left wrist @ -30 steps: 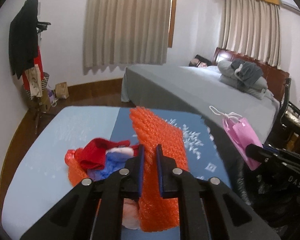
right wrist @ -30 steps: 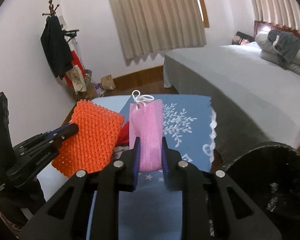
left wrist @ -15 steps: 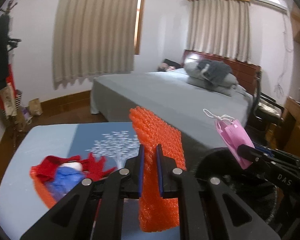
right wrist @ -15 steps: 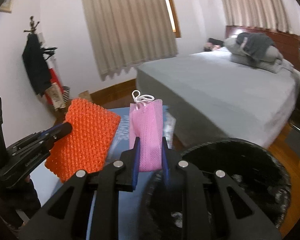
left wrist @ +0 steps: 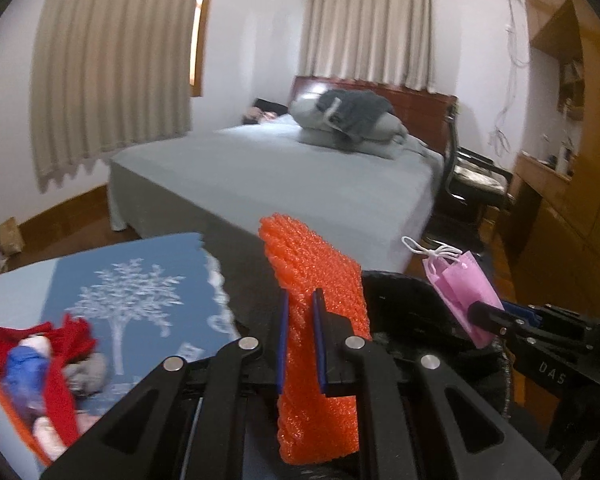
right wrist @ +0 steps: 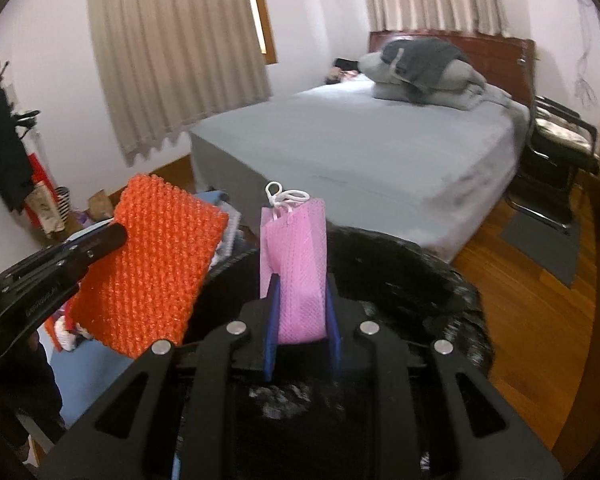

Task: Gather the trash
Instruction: 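Drop the pink bag and orange net into the bin with both grippers, then grasp a second orange net with the left gripper while the right gripper grasps a red glove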

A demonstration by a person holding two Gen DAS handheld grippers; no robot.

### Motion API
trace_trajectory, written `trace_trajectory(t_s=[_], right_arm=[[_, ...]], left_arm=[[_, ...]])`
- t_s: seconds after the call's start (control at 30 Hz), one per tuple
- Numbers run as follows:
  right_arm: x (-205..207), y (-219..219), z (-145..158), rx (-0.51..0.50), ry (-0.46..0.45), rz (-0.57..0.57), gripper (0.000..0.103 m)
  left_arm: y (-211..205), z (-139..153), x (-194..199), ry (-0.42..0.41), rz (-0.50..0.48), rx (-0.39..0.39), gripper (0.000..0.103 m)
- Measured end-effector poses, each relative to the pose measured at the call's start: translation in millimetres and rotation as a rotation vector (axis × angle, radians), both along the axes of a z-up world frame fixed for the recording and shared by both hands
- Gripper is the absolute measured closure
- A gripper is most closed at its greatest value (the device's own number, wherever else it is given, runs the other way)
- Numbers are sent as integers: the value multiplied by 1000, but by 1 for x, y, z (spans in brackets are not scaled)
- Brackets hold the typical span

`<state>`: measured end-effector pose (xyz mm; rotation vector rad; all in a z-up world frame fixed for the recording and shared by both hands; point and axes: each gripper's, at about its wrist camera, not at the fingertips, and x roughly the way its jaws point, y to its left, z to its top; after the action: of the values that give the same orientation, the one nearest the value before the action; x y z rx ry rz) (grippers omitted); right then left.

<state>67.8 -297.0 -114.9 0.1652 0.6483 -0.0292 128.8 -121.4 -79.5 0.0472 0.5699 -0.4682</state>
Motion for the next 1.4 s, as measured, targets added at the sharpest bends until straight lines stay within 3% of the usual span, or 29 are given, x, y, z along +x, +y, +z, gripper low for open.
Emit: trace_trajectory(t_s=[0.1,0.17,0.23,0.37,0.43,0.53,0.87,1.1,1.23,1.4], right_arm=[[-5,-13,-7,-3,9,-36,79],[-8,-18,-11,-8,14,-53,69],[-6,-21,-12,-13,19,-77,50],[-7,-25,-13,-14,6,-92,30],[-6,-21,-10,-13,-12,-94,14],[-4,-11,-6,-3,-32,-79,9],[27,67,6,16,-57,87,7],[53,136,-4,34,-49,215,7],[62,172,-11,9,-44,268,7],[69,197,-17,-16,-38,308,7]], left_arm=[[-15,-7,2,26,-46,0,89],[-19,-10,-1,37,-63,-5,71],[-18,-11,-3,35,-53,-11,56],[-3,-7,-5,20,9,-17,43],[9,-4,-5,10,51,-9,32],[35,-2,-7,-17,133,18,21],[153,-7,-14,-33,430,89,18],[230,-30,-22,4,642,147,19],[260,-46,-24,46,711,140,24],[273,-59,-21,84,720,120,28]])
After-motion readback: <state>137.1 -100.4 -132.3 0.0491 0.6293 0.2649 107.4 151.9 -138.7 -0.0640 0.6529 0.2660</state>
